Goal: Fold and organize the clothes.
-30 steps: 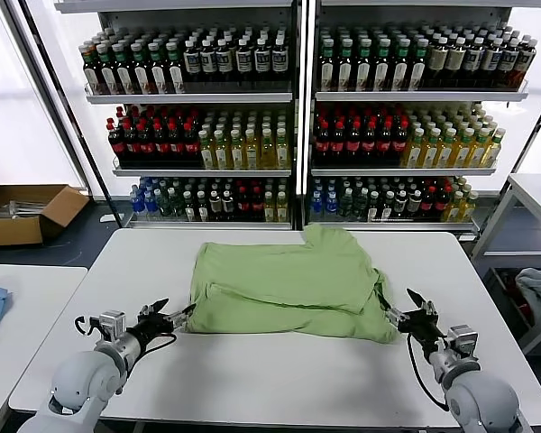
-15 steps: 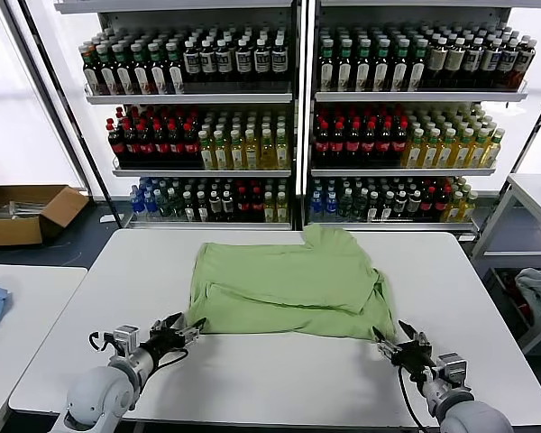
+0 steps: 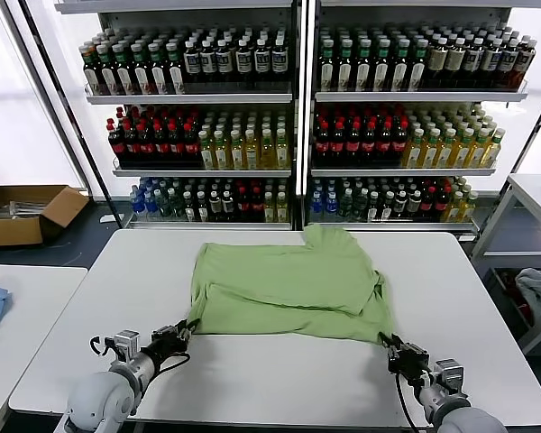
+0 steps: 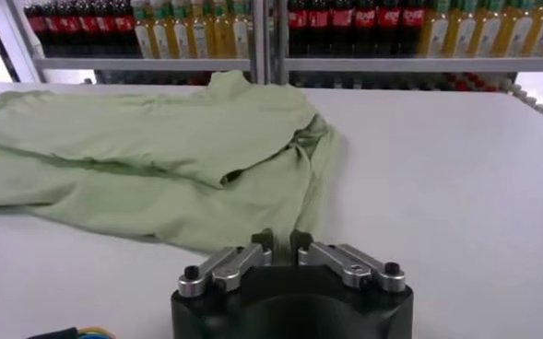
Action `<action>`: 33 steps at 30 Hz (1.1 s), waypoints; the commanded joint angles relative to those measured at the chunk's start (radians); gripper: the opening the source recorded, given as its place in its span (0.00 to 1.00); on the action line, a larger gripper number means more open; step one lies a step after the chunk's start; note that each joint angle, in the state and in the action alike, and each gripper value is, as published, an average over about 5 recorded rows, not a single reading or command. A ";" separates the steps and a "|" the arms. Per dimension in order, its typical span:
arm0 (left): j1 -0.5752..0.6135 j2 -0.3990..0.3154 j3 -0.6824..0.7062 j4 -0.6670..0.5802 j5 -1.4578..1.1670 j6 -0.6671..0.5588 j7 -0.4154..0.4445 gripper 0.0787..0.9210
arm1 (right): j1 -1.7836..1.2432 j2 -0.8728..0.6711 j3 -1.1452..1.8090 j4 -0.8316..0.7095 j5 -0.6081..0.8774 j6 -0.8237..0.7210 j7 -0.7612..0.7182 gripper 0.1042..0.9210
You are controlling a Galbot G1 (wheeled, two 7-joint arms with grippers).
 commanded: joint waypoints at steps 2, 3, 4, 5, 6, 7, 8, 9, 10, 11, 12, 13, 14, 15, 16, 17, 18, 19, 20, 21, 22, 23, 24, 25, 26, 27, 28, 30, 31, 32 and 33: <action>0.073 0.002 -0.038 -0.062 0.008 0.001 -0.004 0.05 | -0.071 0.004 0.019 0.064 0.009 -0.003 -0.006 0.00; 0.094 0.006 -0.048 -0.078 0.009 0.001 -0.004 0.03 | -0.089 0.006 0.026 0.078 0.009 -0.002 -0.008 0.00; 0.118 0.009 -0.059 -0.097 0.010 0.001 -0.004 0.02 | -0.109 0.007 0.034 0.095 0.009 0.000 -0.011 0.00; 0.146 0.013 -0.072 -0.118 0.012 0.001 -0.004 0.01 | -0.130 0.010 0.044 0.111 0.009 0.003 -0.016 0.00; 0.174 0.015 -0.085 -0.139 0.015 0.001 -0.003 0.01 | -0.151 0.012 0.053 0.127 0.007 0.006 -0.021 0.00; 0.206 0.016 -0.100 -0.165 0.020 0.001 -0.003 0.01 | -0.176 0.016 0.063 0.145 0.004 0.011 -0.027 0.00; 0.236 0.015 -0.115 -0.189 0.026 0.001 -0.001 0.01 | -0.196 0.020 0.073 0.161 0.000 0.015 -0.032 0.00; 0.266 0.013 -0.131 -0.214 0.032 0.001 0.001 0.01 | -0.220 0.024 0.082 0.176 -0.006 0.020 -0.039 0.00; 0.291 0.010 -0.147 -0.237 0.039 0.001 0.003 0.01 | -0.245 0.029 0.092 0.189 -0.014 0.027 -0.045 0.00; 0.315 0.007 -0.164 -0.257 0.046 0.001 0.006 0.01 | -0.269 0.034 0.100 0.201 -0.021 0.034 -0.052 0.00; 0.335 0.004 -0.178 -0.271 0.050 0.001 0.008 0.01 | -0.292 0.038 0.108 0.209 -0.029 0.041 -0.058 0.00; 0.356 0.002 -0.193 -0.287 0.055 0.001 0.010 0.01 | -0.317 0.042 0.115 0.217 -0.036 0.049 -0.065 0.00; 0.372 0.000 -0.207 -0.300 0.057 0.001 0.011 0.01 | -0.339 0.044 0.120 0.223 -0.043 0.055 -0.071 0.00; 0.390 -0.001 -0.218 -0.311 0.060 0.001 0.013 0.01 | -0.359 0.045 0.124 0.229 -0.049 0.062 -0.076 0.00; 0.410 -0.003 -0.229 -0.324 0.063 0.001 0.015 0.01 | -0.380 0.045 0.127 0.234 -0.056 0.071 -0.082 0.00; 0.428 -0.006 -0.239 -0.338 0.067 0.001 0.016 0.01 | -0.400 0.045 0.130 0.240 -0.063 0.079 -0.087 0.00; 0.444 -0.010 -0.248 -0.348 0.070 0.001 0.017 0.01 | -0.415 0.045 0.132 0.244 -0.070 0.088 -0.091 0.00; 0.463 -0.016 -0.255 -0.358 0.074 0.001 0.018 0.01 | -0.429 0.046 0.134 0.247 -0.079 0.098 -0.094 0.00; 0.477 -0.022 -0.261 -0.367 0.077 0.001 0.018 0.01 | -0.441 0.047 0.135 0.250 -0.088 0.108 -0.097 0.00; 0.488 -0.029 -0.264 -0.374 0.081 0.001 0.018 0.01 | -0.450 0.048 0.136 0.251 -0.094 0.117 -0.098 0.00; 0.498 -0.036 -0.266 -0.379 0.086 0.001 0.018 0.01 | -0.457 0.050 0.137 0.253 -0.099 0.123 -0.099 0.00; 0.509 -0.044 -0.266 -0.386 0.092 0.001 0.018 0.01 | -0.464 0.052 0.138 0.254 -0.104 0.128 -0.101 0.00; 0.519 -0.051 -0.266 -0.392 0.097 0.001 0.018 0.01 | -0.471 0.052 0.138 0.256 -0.105 0.130 -0.103 0.00; 0.531 -0.060 -0.266 -0.399 0.103 0.001 0.019 0.01 | -0.478 0.052 0.138 0.259 -0.107 0.132 -0.106 0.00; 0.545 -0.067 -0.268 -0.407 0.108 0.001 0.020 0.01 | -0.487 0.052 0.138 0.262 -0.110 0.135 -0.109 0.00; 0.560 -0.073 -0.271 -0.415 0.113 0.001 0.021 0.01 | -0.496 0.051 0.139 0.266 -0.113 0.138 -0.110 0.00; 0.575 -0.080 -0.276 -0.423 0.117 0.001 0.022 0.01 | -0.504 0.050 0.140 0.268 -0.116 0.142 -0.111 0.00; 0.603 -0.089 -0.289 -0.439 0.123 0.001 0.022 0.01 | -0.516 0.047 0.145 0.270 -0.120 0.150 -0.110 0.00; 0.614 -0.092 -0.296 -0.445 0.127 0.001 0.022 0.01 | -0.519 0.045 0.147 0.268 -0.120 0.153 -0.109 0.00; 0.623 -0.094 -0.301 -0.451 0.132 0.001 0.022 0.01 | -0.520 0.041 0.148 0.266 -0.120 0.155 -0.109 0.00; 0.629 -0.095 -0.305 -0.454 0.137 0.001 0.022 0.01 | -0.521 0.038 0.149 0.263 -0.121 0.157 -0.108 0.00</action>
